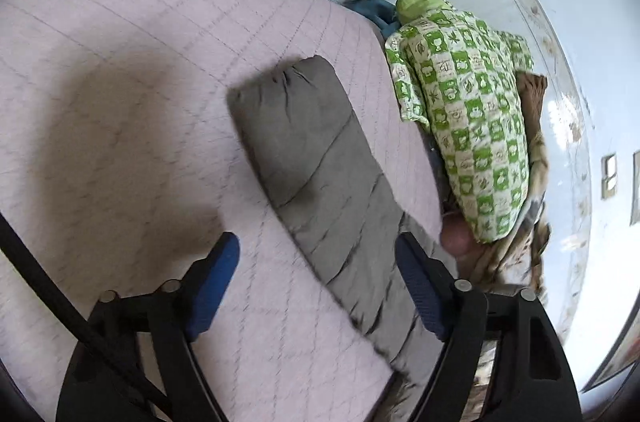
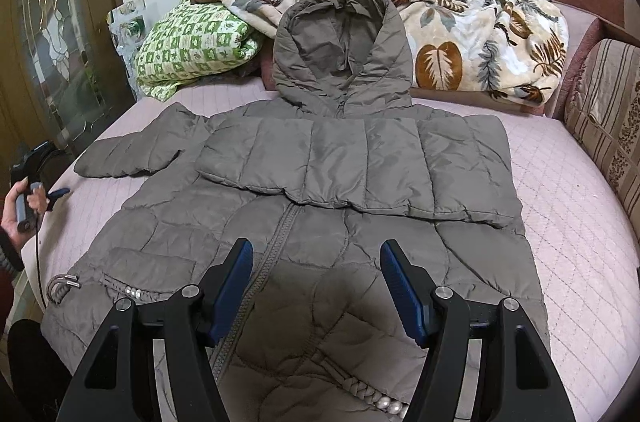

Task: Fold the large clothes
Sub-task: 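Close the left tool on the sleeve cuff, then carry the sleeve across the chest with the left tool and release it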

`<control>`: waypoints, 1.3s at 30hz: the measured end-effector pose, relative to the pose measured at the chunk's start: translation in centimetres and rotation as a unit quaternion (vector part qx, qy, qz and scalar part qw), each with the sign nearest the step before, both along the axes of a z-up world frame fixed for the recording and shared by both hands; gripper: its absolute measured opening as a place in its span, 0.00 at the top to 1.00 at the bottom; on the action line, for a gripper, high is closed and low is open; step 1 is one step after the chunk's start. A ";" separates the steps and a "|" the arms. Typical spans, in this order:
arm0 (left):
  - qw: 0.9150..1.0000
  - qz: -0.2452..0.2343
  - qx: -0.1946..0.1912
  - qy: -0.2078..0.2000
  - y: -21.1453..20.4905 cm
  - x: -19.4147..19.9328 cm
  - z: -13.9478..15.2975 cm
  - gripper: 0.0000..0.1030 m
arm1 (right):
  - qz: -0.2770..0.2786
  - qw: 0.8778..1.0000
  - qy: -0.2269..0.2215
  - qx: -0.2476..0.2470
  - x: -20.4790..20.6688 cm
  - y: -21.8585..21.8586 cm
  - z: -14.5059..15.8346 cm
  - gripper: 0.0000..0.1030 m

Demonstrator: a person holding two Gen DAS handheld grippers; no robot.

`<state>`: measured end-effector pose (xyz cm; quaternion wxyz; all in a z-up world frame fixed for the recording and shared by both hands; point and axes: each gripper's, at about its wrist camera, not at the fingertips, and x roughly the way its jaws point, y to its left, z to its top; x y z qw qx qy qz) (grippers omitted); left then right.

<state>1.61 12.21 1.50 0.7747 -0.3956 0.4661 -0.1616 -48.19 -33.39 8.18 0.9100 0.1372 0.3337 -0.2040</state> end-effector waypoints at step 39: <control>0.961 -0.072 0.090 -0.250 -11.9 -3.0 21.6 0.89 | -0.074 0.994 -0.049 0.058 -3.2 -3.9 0.8 0.32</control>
